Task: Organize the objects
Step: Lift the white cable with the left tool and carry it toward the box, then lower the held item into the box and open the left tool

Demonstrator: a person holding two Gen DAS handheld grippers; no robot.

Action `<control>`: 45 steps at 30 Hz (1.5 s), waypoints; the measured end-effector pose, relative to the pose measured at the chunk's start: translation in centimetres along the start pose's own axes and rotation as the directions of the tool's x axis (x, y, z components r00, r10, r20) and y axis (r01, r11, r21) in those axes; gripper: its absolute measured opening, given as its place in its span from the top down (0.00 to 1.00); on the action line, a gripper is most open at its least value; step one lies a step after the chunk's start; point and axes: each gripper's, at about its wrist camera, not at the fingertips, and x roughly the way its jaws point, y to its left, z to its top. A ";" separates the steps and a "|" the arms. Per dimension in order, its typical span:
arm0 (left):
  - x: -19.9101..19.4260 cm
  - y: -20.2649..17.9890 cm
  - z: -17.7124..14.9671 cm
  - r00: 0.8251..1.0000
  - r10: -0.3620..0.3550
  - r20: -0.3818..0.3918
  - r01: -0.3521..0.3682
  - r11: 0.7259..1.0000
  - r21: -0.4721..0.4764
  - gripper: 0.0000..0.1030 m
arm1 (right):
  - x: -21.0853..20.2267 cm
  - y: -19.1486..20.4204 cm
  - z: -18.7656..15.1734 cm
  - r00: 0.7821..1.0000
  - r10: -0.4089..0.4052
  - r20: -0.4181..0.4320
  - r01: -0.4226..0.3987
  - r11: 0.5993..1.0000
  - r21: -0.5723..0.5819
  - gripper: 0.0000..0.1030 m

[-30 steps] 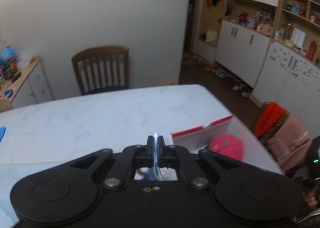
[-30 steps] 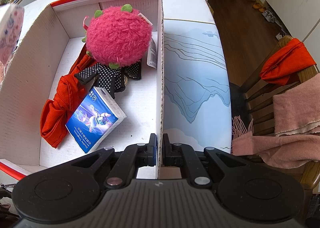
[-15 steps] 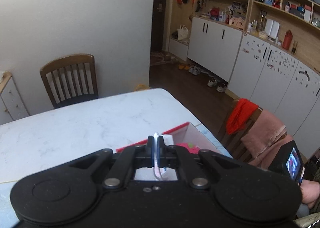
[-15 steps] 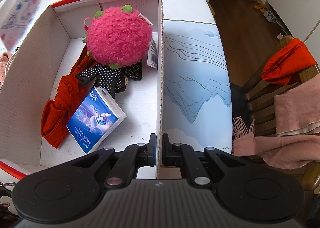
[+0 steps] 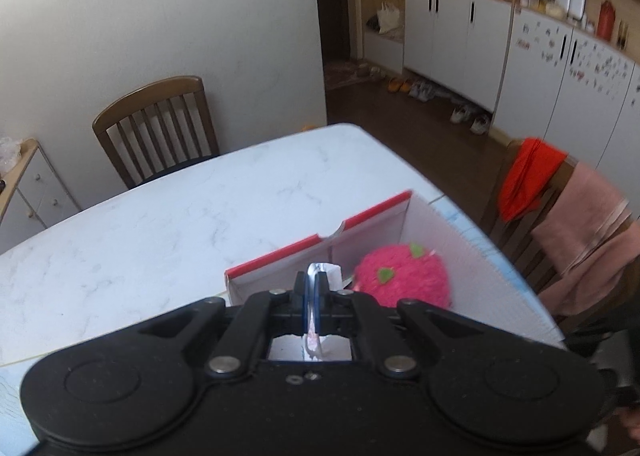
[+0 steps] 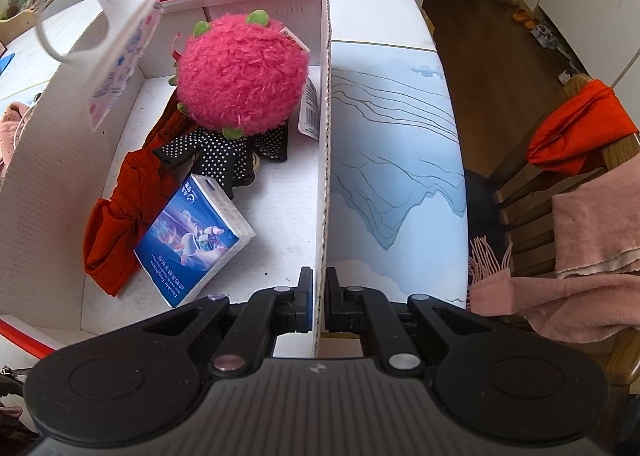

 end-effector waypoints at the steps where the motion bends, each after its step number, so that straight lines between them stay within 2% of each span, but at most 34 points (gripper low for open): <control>1: 0.6 -0.2 -0.1 1.000 0.010 -0.010 -0.010 1.000 0.015 1.00 | 0.0 0.0 0.0 1.000 0.001 0.000 -0.001 1.000 0.000 0.95; 9: 4.4 -1.7 -1.5 0.994 0.041 -0.101 -0.034 0.997 0.070 1.00 | 0.0 0.1 0.0 1.000 0.000 0.000 0.000 1.000 -0.009 0.95; 19: 6.1 -2.3 -3.2 0.982 -0.027 -0.188 0.041 0.997 0.070 0.98 | 0.0 0.1 0.0 1.000 0.000 0.002 0.000 1.000 -0.008 0.95; 24: 6.4 -2.5 -3.7 0.975 -0.041 -0.218 0.056 0.997 0.061 0.85 | 0.0 0.1 0.0 1.000 0.001 0.002 -0.001 1.000 -0.006 0.95; 27: 6.4 -2.5 -3.7 0.973 -0.062 -0.222 0.075 0.996 0.048 0.82 | 0.0 0.0 -0.1 1.000 0.001 0.002 -0.001 1.000 -0.003 0.95; 30: 6.0 -2.5 -3.7 0.974 -0.075 -0.213 0.086 0.996 0.040 0.72 | -0.1 0.0 -0.1 1.000 0.002 0.002 -0.002 1.000 -0.002 0.95; 39: 3.4 -2.4 -3.4 0.983 -0.106 -0.147 0.111 0.994 0.020 0.47 | -0.2 0.0 -0.2 1.000 0.001 0.002 -0.001 1.000 0.003 0.95; 41: 2.7 -2.2 -3.3 0.985 -0.118 -0.129 0.120 0.993 0.010 0.37 | -0.2 0.1 -0.2 1.000 -0.001 0.002 0.001 1.000 0.001 0.95; 45: 1.2 -1.8 -3.3 0.986 -0.140 -0.095 0.139 0.990 -0.016 0.30 | -0.2 0.1 -0.2 1.000 -0.002 0.001 0.002 1.000 0.002 0.95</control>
